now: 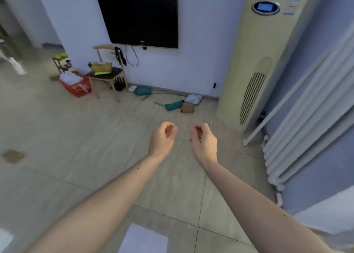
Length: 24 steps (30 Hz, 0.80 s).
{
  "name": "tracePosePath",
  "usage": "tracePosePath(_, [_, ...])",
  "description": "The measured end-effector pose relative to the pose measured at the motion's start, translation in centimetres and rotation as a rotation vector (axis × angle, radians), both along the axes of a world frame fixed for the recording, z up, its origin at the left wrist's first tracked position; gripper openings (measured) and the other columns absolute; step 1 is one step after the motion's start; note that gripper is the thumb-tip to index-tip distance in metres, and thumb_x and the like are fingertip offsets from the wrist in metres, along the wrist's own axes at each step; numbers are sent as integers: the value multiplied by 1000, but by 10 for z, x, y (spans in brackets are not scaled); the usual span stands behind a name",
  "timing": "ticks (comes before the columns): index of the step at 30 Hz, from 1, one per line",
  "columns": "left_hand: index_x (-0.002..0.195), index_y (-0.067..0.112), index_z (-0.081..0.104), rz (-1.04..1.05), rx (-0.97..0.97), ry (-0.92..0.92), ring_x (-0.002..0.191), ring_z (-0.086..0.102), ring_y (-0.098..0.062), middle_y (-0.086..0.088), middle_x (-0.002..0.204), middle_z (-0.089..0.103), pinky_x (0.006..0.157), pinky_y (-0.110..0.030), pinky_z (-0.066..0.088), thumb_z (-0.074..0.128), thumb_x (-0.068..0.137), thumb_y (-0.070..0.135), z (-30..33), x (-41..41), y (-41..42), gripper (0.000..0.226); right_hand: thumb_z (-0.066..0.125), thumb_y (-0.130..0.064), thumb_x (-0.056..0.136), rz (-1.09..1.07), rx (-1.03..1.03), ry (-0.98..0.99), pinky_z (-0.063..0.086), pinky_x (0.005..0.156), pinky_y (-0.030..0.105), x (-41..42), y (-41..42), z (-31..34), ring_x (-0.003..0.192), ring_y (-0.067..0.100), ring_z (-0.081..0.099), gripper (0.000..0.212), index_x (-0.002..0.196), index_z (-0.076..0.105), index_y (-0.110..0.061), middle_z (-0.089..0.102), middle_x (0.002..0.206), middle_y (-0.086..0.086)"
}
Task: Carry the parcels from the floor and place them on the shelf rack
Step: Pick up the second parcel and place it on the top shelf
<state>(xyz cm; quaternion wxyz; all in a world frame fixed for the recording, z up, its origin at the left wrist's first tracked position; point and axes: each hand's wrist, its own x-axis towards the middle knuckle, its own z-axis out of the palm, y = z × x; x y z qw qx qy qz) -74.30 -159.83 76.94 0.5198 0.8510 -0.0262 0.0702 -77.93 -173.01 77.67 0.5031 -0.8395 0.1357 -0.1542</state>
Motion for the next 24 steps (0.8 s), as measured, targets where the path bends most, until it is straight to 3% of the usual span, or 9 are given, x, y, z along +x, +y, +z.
tracePosePath(2, [109, 3, 69, 81, -19, 15, 94, 67, -25, -12, 102, 73, 83, -24, 47, 63, 95, 20, -7, 0, 54, 22, 51, -33, 96, 73, 53, 35, 56, 84, 49, 9, 51, -5, 92, 30, 71, 20, 101, 62, -18, 72, 99, 5])
tracePosePath(6, [108, 3, 69, 225, -30, 79, 91, 68, -24, -14, 100, 75, 78, -22, 45, 63, 95, 20, -18, -8, 148, 22, 52, -32, 96, 234, 92, 121, 56, 88, 49, 23, 143, -15, 94, 30, 71, 16, 99, 62, -20, 73, 100, 5])
tracePosePath(9, [107, 5, 69, 328, -67, 115, 93, 71, -27, -14, 98, 75, 85, -31, 51, 63, 94, 21, -27, -17, 213, 21, 53, -32, 93, 363, 70, 153, 56, 88, 48, 28, 204, -20, 93, 29, 72, 11, 83, 57, -35, 73, 97, 4])
tracePosePath(13, [94, 19, 64, 471, -112, 138, 91, 72, -29, -1, 89, 70, 86, -36, 53, 63, 95, 22, -38, -32, 292, 3, 53, -28, 93, 528, 47, 189, 57, 85, 45, 38, 280, -25, 88, 28, 74, 14, 82, 58, -35, 72, 89, -2])
tracePosePath(15, [86, 29, 59, 549, -142, 140, 92, 72, -29, 6, 86, 67, 87, -38, 53, 62, 95, 23, -40, -36, 327, 11, 51, -27, 93, 615, 44, 201, 57, 82, 43, 44, 317, -27, 84, 25, 74, 12, 89, 62, -27, 69, 84, -8])
tracePosePath(20, [97, 20, 62, 695, -151, 167, 92, 72, -29, 0, 92, 69, 82, -32, 51, 61, 95, 27, -48, -28, 408, 8, 52, -24, 94, 778, 51, 187, 57, 81, 42, 72, 401, -34, 83, 26, 73, 12, 89, 62, -24, 66, 80, -9])
tracePosePath(24, [101, 17, 63, 782, -175, 164, 94, 71, -28, -4, 96, 70, 87, -36, 52, 61, 95, 28, -48, -7, 463, 13, 54, -26, 93, 865, 52, 199, 57, 81, 48, 106, 465, -39, 81, 28, 73, 14, 81, 58, -33, 66, 80, -9])
